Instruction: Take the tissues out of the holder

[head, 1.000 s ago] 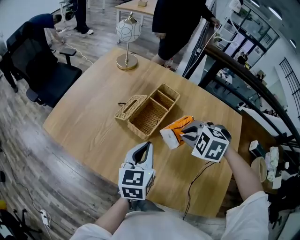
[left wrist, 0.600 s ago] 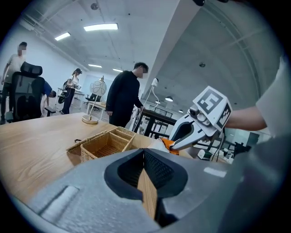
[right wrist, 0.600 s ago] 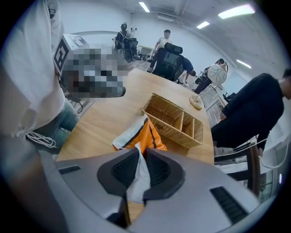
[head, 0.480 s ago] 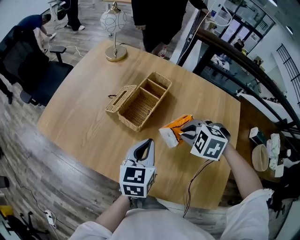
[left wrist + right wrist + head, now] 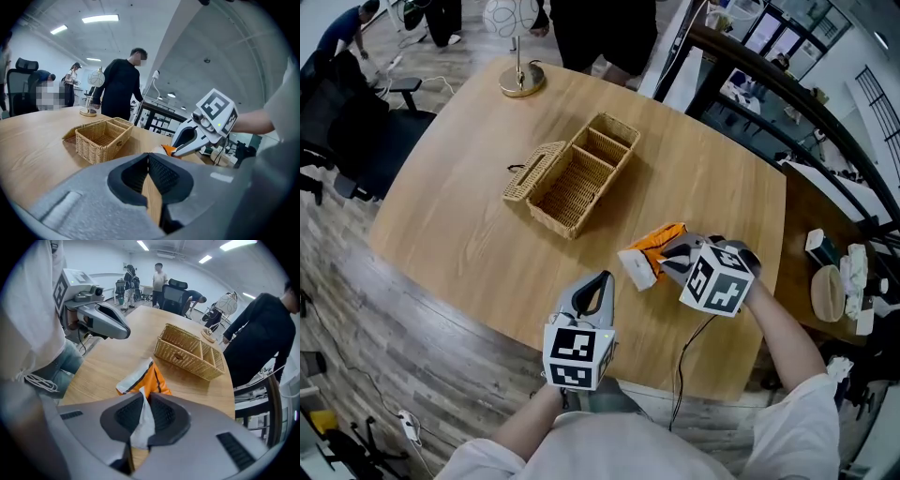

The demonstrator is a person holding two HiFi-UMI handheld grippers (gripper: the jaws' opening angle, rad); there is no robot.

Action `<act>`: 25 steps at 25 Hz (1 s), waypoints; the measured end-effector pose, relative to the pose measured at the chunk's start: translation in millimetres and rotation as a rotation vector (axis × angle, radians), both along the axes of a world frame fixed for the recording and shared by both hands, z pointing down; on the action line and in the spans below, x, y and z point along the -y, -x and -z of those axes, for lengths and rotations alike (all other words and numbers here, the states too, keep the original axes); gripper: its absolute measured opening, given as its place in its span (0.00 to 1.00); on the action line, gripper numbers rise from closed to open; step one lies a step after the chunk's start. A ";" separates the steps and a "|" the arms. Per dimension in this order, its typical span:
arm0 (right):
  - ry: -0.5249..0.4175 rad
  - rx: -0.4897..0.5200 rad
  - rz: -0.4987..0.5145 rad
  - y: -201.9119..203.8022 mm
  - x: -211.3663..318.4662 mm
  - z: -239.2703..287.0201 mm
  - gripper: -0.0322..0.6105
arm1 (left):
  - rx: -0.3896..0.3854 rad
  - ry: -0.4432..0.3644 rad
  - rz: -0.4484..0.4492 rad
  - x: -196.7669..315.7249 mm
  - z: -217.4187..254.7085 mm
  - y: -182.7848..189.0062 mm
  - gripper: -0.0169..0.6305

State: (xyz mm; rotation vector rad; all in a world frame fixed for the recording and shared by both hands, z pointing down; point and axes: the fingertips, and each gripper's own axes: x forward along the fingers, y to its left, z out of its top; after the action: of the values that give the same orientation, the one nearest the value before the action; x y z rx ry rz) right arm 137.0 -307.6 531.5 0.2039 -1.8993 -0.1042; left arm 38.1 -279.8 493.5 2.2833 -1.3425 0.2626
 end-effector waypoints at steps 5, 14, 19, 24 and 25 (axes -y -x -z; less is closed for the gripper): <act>0.019 0.004 -0.004 1.5 -8.0 -12.9 0.11 | 0.010 0.020 -0.001 -6.6 -10.5 1.6 0.04; 0.029 0.016 0.001 12.6 -13.0 -28.8 0.11 | 0.028 0.038 0.008 -9.9 -24.3 9.9 0.04; 0.034 0.018 0.009 15.2 -16.7 -36.4 0.11 | 0.029 0.043 0.015 -11.6 -27.6 10.2 0.04; 0.039 0.022 0.015 18.8 -19.3 -42.8 0.11 | 0.031 0.048 0.024 -12.5 -29.9 13.3 0.04; 0.039 0.022 0.016 19.5 -19.7 -43.9 0.11 | 0.032 0.049 0.026 -12.6 -30.2 14.1 0.04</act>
State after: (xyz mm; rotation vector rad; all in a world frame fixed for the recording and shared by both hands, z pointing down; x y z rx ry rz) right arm 117.5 -287.9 575.4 0.1638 -1.9237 -0.0756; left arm 24.0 -267.2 523.8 2.2288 -1.3661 0.3214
